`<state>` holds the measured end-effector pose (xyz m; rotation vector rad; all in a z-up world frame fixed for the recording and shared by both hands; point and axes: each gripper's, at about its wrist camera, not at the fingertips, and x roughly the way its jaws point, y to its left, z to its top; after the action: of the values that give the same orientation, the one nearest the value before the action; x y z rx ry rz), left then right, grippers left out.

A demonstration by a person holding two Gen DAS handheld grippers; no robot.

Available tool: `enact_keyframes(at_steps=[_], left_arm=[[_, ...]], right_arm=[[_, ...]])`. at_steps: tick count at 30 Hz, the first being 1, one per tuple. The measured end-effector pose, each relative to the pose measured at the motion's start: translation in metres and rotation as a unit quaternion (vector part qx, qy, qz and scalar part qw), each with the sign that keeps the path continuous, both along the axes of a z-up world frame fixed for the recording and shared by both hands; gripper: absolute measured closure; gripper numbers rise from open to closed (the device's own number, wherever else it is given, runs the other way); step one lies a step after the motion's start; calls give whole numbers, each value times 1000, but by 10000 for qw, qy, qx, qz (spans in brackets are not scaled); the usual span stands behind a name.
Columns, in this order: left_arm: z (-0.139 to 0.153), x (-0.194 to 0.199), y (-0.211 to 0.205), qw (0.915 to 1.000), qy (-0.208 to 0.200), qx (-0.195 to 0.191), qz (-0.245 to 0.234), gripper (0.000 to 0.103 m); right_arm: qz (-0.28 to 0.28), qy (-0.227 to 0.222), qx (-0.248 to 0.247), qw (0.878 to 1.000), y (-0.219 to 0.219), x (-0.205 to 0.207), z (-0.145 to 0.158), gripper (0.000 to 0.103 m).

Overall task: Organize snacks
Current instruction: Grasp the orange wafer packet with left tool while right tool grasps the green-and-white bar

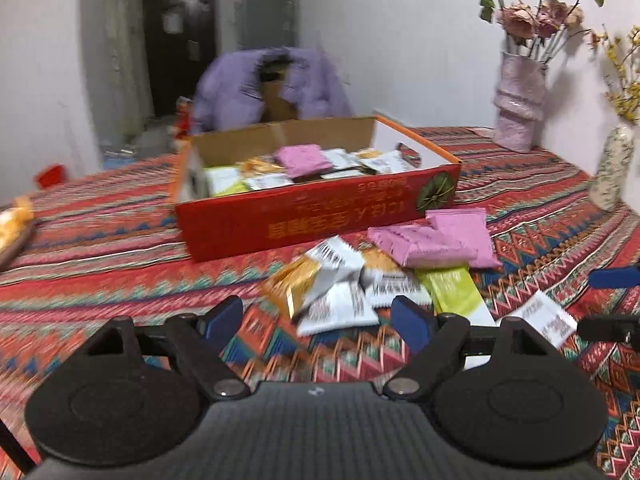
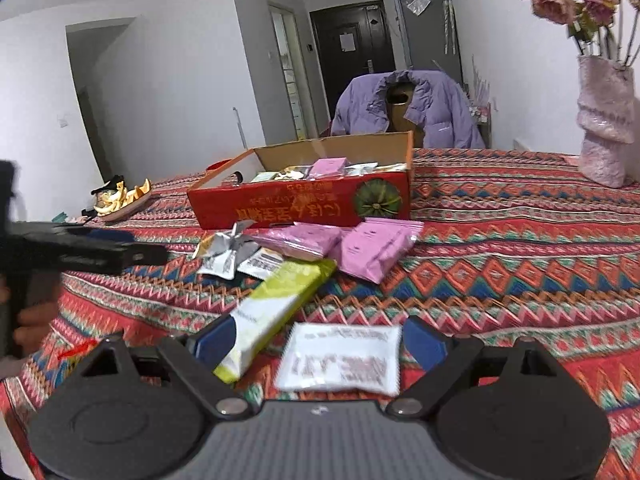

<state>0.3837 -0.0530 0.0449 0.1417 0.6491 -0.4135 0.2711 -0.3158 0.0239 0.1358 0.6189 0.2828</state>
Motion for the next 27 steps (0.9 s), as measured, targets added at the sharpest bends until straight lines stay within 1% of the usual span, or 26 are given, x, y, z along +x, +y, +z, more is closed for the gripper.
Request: enact_keyframes(at_steps=[3,5,6,8,9,12,13,14,15,16,17,18,19,20,21,22,24,25,27], left_arm=[[-11,38,2,9997,13,-82,-221,19],[-18,59,1,9991,146,-57,-406,19],[-21,66,1,9981,207,-103,-572,19],[-28,80,5,9952,359,-362,-834,19],[-33,88,9,9925,520,-571,-948,21],[-49,106,16,9859,974,-976,-948,29],[-51,109,21,9848,989,-1129,-870,33],[-52,111,24,9842,1006,-1212,-806,41],[-52,113,29,9833,1067,-1297,-704,52],[-52,115,35,9821,1135,-1380,-591,58],[-52,116,40,9811,1197,-1447,-477,70],[-52,116,46,9805,1254,-1470,-372,80],[-51,115,51,9808,1275,-1455,-260,83],[-49,111,57,9817,1252,-1428,-137,86],[-46,104,65,9831,1185,-1397,-32,88],[-42,97,70,9844,1113,-1363,53,88],[-32,80,80,9868,903,-1333,193,92],[-27,72,84,9875,810,-1327,256,92],[-18,55,88,9892,627,-1283,338,93]], right_arm=[[175,33,41,9998,16,16,-3,13],[281,108,88,9995,27,27,-8,13],[311,153,91,9994,32,32,-12,13],[354,244,130,9990,43,43,-18,14],[372,284,178,9987,46,47,-21,14],[337,436,381,9977,56,62,-30,15],[311,456,419,9976,58,65,-32,16],[291,452,423,9977,62,68,-32,16],[278,423,384,9980,66,70,-32,16],[239,405,309,9984,69,72,-32,17],[223,405,226,9987,73,74,-32,18],[203,414,120,9989,77,77,-33,23],[168,429,-26,9989,81,79,-34,26],[135,444,-211,9987,84,80,-36,33],[100,468,-374,9982,87,80,-38,42],[86,454,-422,9980,88,79,-38,43],[63,481,-396,9980,87,73,-37,51],[80,495,-435,9978,87,69,-35,53],[139,532,-511,9972,86,56,-32,62]])
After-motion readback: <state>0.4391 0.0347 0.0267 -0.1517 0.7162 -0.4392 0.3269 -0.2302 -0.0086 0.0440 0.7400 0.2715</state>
